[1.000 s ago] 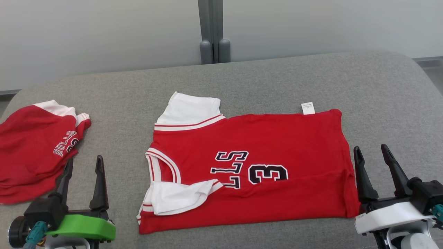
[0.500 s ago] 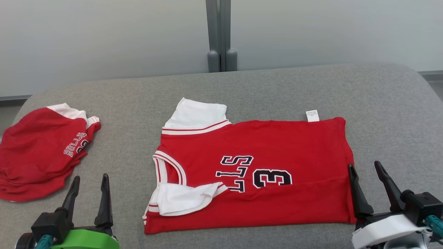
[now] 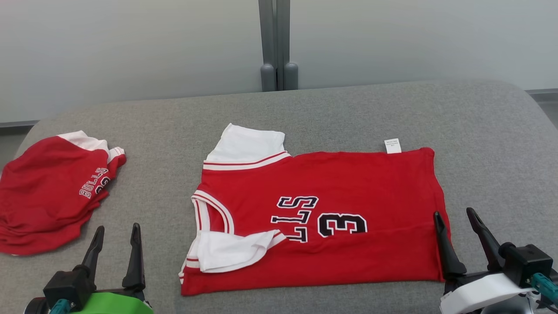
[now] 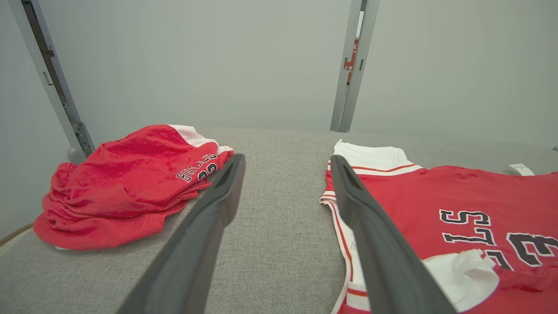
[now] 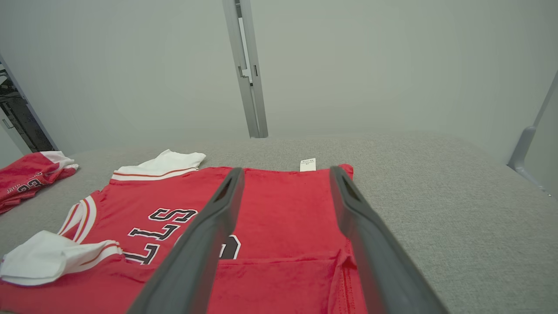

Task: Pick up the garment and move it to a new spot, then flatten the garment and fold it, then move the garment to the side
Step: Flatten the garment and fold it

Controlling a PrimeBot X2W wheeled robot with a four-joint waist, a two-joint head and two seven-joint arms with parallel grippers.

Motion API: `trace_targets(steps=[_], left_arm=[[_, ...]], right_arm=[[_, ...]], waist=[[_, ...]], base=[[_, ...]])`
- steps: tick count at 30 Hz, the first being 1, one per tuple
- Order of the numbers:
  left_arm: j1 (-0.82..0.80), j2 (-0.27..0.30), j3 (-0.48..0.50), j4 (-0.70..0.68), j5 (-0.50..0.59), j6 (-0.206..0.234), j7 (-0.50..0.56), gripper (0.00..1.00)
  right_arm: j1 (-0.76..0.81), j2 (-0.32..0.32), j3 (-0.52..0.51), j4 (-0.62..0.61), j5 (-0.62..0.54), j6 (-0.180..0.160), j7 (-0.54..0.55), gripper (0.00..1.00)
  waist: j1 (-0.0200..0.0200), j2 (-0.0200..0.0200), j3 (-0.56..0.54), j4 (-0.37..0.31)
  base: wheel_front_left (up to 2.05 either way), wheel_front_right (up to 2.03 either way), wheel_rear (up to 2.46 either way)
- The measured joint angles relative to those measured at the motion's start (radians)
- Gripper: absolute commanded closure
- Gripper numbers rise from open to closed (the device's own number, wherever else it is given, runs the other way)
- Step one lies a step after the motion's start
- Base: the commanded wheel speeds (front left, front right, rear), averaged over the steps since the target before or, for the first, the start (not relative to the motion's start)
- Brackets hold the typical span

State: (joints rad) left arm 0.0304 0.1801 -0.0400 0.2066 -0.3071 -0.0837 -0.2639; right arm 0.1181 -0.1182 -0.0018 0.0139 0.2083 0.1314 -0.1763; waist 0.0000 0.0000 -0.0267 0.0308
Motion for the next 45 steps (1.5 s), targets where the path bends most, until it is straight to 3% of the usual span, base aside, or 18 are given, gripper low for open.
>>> trace_targets(steps=[7, 12, 19, 25, 34, 45], left_arm=[[-0.013, 0.004, -0.01, 0.023, 0.003, -0.005, 0.002, 0.0], [-0.142, 0.041, -0.031, 0.033, 0.011, -0.02, 0.019, 0.0], [-0.389, 0.097, -0.072, 0.073, 0.006, -0.037, 0.069, 0.0], [-0.663, 0.155, -0.131, 0.128, -0.027, -0.044, 0.125, 0.0], [-0.928, 0.231, -0.325, 0.273, -0.147, -0.045, 0.216, 0.0], [-1.076, 0.287, -0.571, 0.461, -0.297, -0.047, 0.299, 0.0]], right_arm=[[-0.011, 0.001, -0.008, 0.002, 0.003, 0.0, 0.0, 0.0], [-0.098, -0.038, 0.003, 0.008, 0.0, 0.0, 0.017, 0.0], [-0.335, -0.123, 0.043, 0.07, -0.011, 0.0, 0.065, 0.0], [-0.58, -0.178, 0.086, 0.198, -0.011, 0.0, 0.127, 0.0], [-0.8, -0.19, 0.146, 0.413, 0.014, 0.0, 0.206, 0.0], [-0.941, -0.152, 0.234, 0.618, 0.05, 0.0, 0.22, 0.0]], waist=[[0.0, 0.0, 0.011, -0.004], [0.0, 0.0, 0.034, -0.009], [0.0, 0.0, 0.108, -0.034], [0.0, 0.0, 0.215, -0.067], [0.0, 0.0, 0.377, -0.109], [0.0001, 0.0, 0.524, -0.164]], base=[[0.0, 0.0, 0.0], [0.0, 0.0, 0.0], [0.0, 0.0, 0.0], [0.0, 0.0, 0.0], [0.0, 0.0, 0.0], [0.0, 0.0, 0.0]])
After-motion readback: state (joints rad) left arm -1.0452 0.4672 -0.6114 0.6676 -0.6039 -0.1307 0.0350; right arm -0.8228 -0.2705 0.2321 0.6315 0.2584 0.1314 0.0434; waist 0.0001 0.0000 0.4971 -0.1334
